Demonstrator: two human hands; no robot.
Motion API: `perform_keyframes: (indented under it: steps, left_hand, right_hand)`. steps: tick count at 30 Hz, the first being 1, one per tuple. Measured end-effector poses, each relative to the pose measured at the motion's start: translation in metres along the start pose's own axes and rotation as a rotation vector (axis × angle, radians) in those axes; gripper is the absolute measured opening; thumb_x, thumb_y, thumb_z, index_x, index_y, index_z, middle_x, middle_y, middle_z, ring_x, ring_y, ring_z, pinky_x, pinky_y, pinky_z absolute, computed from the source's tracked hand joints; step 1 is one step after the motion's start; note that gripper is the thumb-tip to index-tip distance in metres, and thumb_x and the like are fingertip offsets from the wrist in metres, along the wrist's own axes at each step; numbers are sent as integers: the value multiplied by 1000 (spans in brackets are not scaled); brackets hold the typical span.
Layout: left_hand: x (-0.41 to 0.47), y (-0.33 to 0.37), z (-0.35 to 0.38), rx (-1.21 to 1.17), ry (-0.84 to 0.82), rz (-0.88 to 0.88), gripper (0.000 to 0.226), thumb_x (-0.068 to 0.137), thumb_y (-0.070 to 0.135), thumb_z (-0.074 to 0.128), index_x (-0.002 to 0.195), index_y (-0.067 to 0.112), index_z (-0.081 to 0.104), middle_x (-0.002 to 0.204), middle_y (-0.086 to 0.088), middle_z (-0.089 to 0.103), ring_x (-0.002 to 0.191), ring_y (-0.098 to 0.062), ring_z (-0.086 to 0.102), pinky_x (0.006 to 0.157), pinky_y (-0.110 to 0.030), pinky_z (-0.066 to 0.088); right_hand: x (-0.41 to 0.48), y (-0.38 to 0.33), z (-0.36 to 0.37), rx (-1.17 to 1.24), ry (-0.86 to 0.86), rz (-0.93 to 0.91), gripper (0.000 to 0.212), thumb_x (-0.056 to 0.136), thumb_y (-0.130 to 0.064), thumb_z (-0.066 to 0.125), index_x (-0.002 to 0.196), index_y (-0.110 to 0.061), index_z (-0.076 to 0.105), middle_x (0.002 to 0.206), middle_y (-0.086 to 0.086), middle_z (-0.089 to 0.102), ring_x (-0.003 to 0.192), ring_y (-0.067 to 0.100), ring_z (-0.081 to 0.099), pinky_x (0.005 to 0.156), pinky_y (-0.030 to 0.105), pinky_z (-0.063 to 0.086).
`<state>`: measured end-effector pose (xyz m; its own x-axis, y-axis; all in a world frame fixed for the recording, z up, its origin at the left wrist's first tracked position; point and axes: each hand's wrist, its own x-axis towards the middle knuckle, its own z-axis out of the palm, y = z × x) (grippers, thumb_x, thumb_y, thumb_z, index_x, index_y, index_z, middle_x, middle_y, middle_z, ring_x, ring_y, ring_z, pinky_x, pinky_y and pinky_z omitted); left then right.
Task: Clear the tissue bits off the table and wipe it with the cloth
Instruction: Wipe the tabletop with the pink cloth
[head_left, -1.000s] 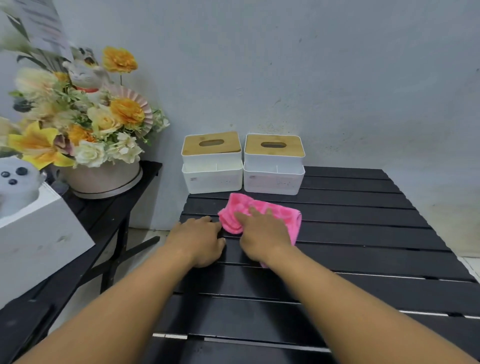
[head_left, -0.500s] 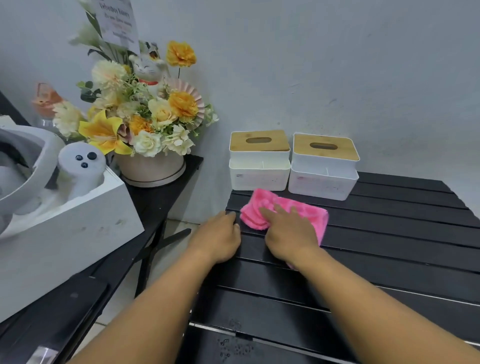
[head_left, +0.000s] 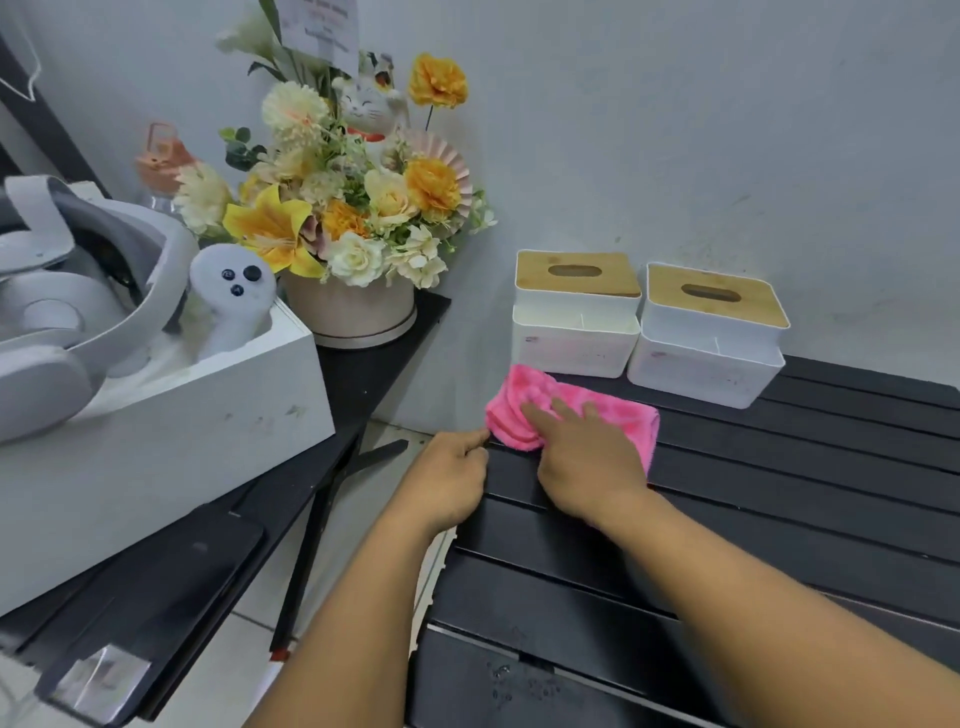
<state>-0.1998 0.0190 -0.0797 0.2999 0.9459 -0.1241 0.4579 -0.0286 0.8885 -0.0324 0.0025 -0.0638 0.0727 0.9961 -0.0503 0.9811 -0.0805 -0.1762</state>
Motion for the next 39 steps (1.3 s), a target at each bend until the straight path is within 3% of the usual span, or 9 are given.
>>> perform_keyframes:
  steps: [2, 7, 11, 14, 19, 23, 28, 34, 39]
  left_hand:
    - [-1, -4, 1, -29, -13, -4, 45, 100, 11, 40, 138, 26, 59, 135, 15, 61, 123, -2, 55, 107, -21, 40]
    - [-2, -19, 6, -81, -56, -42, 49, 97, 31, 37, 144, 38, 50, 140, 22, 55, 131, -1, 49, 115, -28, 34]
    - [4, -28, 9, -197, -47, -86, 47, 101, 31, 43, 148, 30, 46, 149, 16, 46, 137, -3, 42, 120, -34, 29]
    - [6, -38, 7, -264, -111, -74, 55, 92, 48, 49, 146, 36, 48, 148, 17, 48, 137, -1, 43, 120, -36, 30]
    - [5, -46, 4, -377, -178, -110, 46, 99, 40, 49, 145, 41, 47, 148, 17, 49, 136, -2, 45, 119, -36, 33]
    - [-5, -46, 6, -540, -210, -132, 41, 105, 27, 46, 144, 39, 49, 144, 14, 54, 130, -4, 53, 114, -35, 40]
    - [-8, -49, 12, -582, -183, -116, 38, 104, 31, 47, 142, 38, 53, 136, 12, 62, 124, -6, 59, 111, -35, 42]
    - [-13, -49, 17, -596, -128, -122, 40, 103, 30, 47, 143, 35, 52, 139, 8, 60, 127, -11, 57, 115, -40, 39]
    - [-15, -53, 15, -579, -119, -130, 45, 96, 36, 51, 140, 38, 54, 140, 8, 59, 129, -11, 56, 116, -40, 37]
  right_hand:
    - [1, 16, -5, 32, -24, 0, 66, 94, -17, 37, 151, -45, 23, 161, -11, 24, 148, 25, 23, 110, 47, 36]
    - [13, 35, -13, 65, -12, 179, 66, 90, -14, 37, 149, -42, 30, 160, -7, 29, 146, 30, 27, 109, 48, 36]
    - [-3, 8, -1, 26, -28, 34, 63, 95, -19, 38, 151, -45, 23, 162, -11, 19, 149, 32, 19, 114, 52, 31]
    - [-19, 15, -2, 19, -65, -38, 59, 100, -22, 35, 152, -46, 22, 162, -13, 19, 151, 24, 15, 116, 45, 29]
    - [14, 10, -10, 37, -6, 83, 62, 91, -15, 38, 147, -41, 34, 157, -7, 35, 144, 29, 31, 103, 46, 42]
    - [7, -4, -3, 8, -17, 92, 63, 91, -16, 40, 148, -40, 32, 160, -6, 29, 146, 33, 26, 108, 50, 36]
    - [-59, -9, 5, -12, -43, -18, 62, 99, -19, 37, 152, -44, 20, 163, -10, 17, 150, 29, 15, 117, 45, 24]
    - [-6, -2, -9, -12, -58, 19, 67, 92, -15, 38, 151, -45, 25, 161, -12, 24, 147, 26, 25, 104, 46, 42]
    - [-2, -13, -9, -24, -45, 47, 68, 90, -13, 40, 150, -42, 28, 160, -8, 28, 144, 30, 30, 102, 45, 43]
